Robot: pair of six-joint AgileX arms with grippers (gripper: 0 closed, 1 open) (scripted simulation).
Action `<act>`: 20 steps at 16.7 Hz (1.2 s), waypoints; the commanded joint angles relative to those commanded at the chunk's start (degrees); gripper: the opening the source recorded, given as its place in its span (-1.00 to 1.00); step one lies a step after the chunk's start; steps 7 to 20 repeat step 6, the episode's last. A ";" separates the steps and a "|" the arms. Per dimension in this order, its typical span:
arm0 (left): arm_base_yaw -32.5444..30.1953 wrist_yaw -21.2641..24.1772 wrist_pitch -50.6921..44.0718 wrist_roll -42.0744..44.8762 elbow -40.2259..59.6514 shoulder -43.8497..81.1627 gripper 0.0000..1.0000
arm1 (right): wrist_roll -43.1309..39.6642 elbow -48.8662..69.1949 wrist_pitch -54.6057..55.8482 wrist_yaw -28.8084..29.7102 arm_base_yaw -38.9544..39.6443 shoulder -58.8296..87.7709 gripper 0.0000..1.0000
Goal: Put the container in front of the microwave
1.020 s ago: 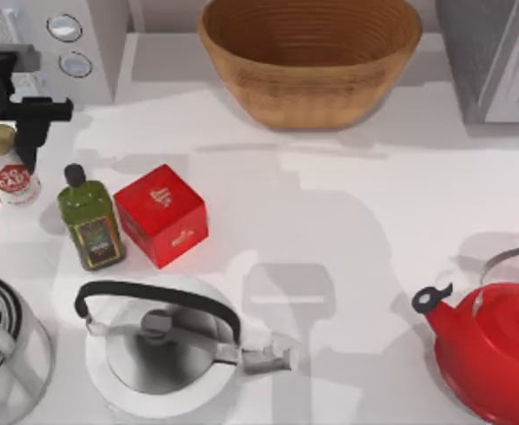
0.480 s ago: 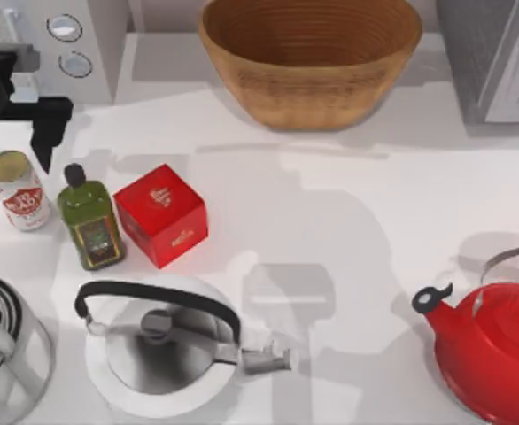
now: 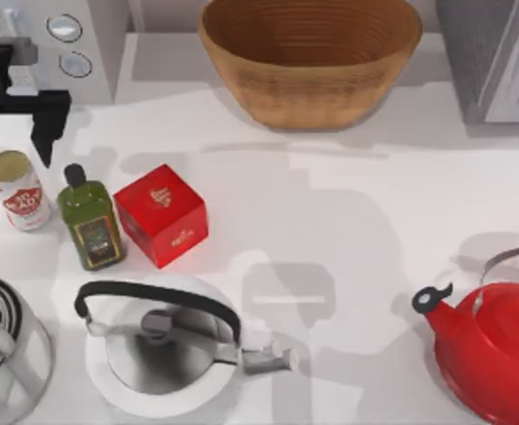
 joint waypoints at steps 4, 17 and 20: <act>-0.01 0.03 -5.92 -0.06 5.76 -0.08 1.00 | 0.00 0.00 0.00 0.00 0.00 0.00 1.00; -0.04 0.00 -6.71 -0.06 6.53 -0.29 1.00 | 0.00 0.00 0.00 0.00 0.00 0.00 1.00; -0.04 0.00 -6.71 -0.06 6.53 -0.29 1.00 | 0.00 0.00 0.00 0.00 0.00 0.00 1.00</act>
